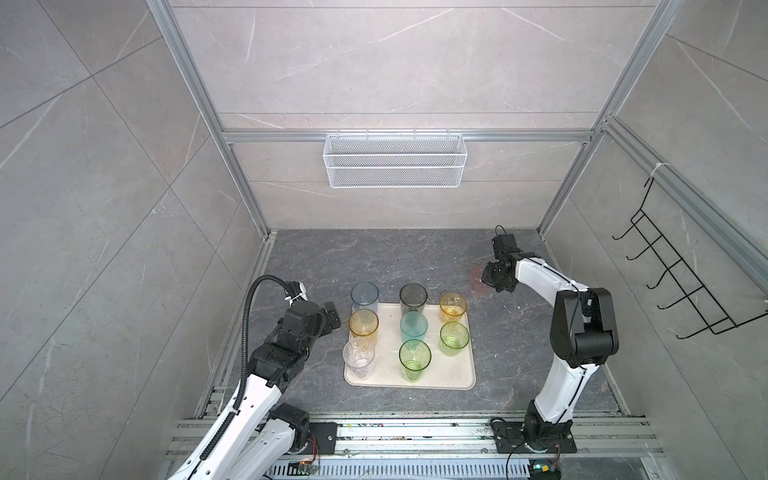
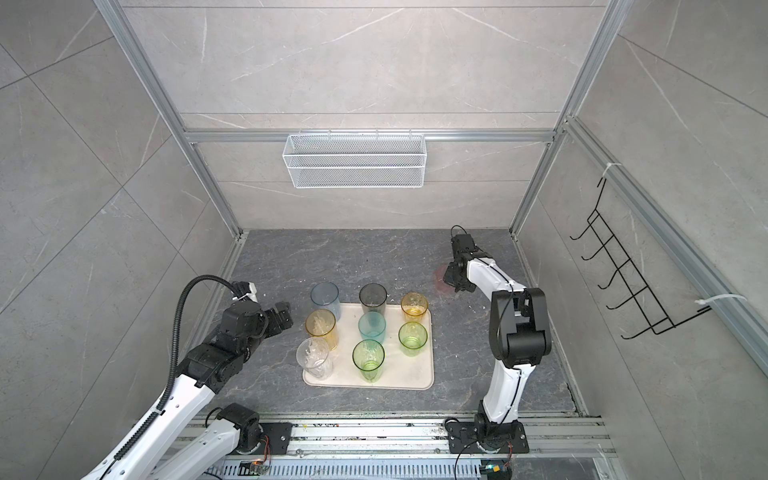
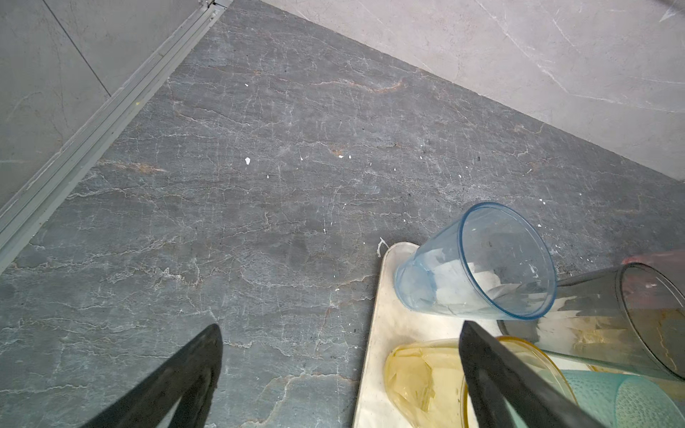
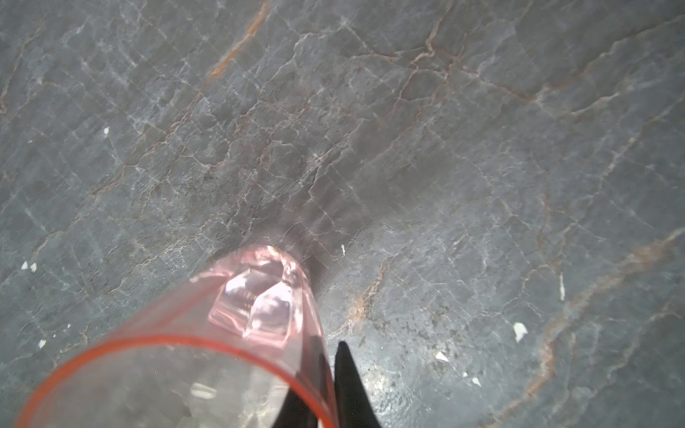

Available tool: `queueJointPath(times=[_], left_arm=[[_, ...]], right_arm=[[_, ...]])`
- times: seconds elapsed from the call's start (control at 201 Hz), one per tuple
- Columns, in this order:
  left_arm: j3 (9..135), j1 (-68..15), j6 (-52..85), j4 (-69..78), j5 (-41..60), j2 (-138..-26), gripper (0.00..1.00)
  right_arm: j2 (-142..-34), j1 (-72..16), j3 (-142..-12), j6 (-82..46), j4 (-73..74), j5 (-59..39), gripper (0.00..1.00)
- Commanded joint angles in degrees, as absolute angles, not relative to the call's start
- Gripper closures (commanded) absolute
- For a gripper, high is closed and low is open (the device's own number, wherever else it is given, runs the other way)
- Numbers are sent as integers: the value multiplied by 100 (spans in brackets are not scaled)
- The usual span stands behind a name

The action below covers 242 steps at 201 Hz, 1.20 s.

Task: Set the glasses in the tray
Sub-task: 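Lower the right gripper onto the pink cup's rim and close, then lift the pink cup with the right gripper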

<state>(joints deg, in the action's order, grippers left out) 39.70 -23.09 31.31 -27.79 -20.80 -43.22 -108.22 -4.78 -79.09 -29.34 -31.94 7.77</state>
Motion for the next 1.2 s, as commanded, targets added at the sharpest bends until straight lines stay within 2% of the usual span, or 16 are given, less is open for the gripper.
queueJointPath(times=[0.0, 0.105, 0.553, 1.2], left_arm=[[4117, -2279, 3093, -2606, -2065, -4307, 0], [4106, -2276, 3088, -2628, -2083, -4264, 0], [4070, -2276, 3125, -2621, -2057, -4238, 0], [4053, -2276, 3243, -2731, -1850, -4102, 0]], right_arm=[[-10580, -448, -7932, -2884, -3318, 966, 94], [-10425, -456, -7896, -2852, -3371, 1137, 100], [-9515, -472, -7899, -2629, -4097, 1389, 100], [-8099, -572, -7666, -2275, -5254, 897, 100]])
